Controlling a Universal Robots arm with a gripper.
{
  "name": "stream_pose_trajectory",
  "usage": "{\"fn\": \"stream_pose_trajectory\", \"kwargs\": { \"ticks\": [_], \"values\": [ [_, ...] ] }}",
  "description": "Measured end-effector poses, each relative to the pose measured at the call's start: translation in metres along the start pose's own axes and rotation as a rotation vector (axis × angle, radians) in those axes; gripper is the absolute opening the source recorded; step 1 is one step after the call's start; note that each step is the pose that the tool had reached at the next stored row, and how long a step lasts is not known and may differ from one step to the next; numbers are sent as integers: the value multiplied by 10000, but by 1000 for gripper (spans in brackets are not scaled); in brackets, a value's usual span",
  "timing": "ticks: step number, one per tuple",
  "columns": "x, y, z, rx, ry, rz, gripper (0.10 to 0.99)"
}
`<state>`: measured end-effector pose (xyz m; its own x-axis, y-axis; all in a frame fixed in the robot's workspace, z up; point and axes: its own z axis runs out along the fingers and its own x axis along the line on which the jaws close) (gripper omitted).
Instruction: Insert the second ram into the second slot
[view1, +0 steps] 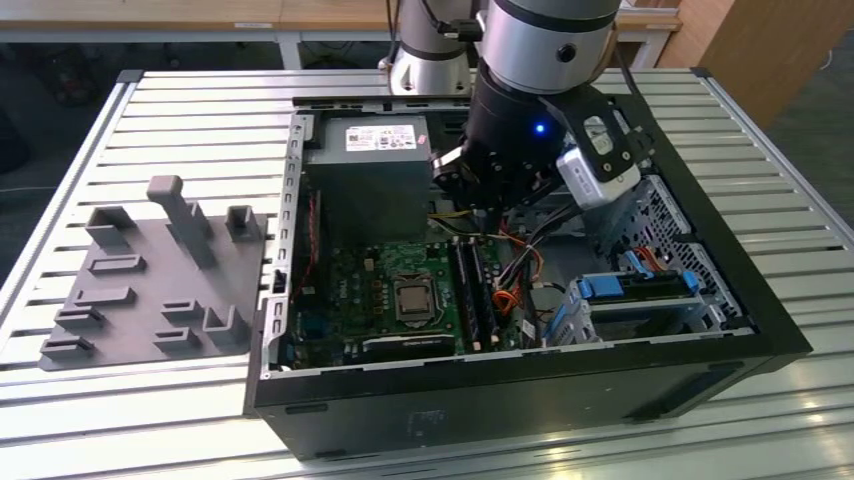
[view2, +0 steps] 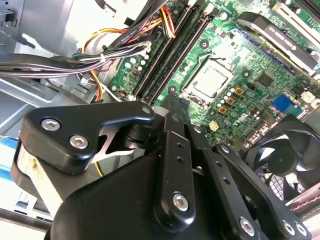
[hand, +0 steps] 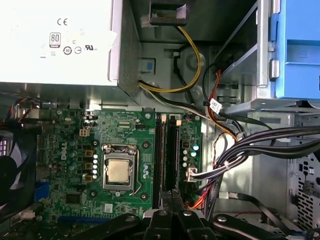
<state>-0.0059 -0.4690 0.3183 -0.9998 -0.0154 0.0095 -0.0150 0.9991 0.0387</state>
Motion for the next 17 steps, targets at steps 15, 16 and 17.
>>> {"fn": "stream_pose_trajectory", "kwargs": {
  "ticks": [15, 16, 17],
  "values": [
    [-1, -3, 88, -1, 0, 0, 106],
    [-1, -4, 94, 0, 0, 0, 106],
    [-1, -4, 101, 0, 0, 0, 106]
  ]
}}
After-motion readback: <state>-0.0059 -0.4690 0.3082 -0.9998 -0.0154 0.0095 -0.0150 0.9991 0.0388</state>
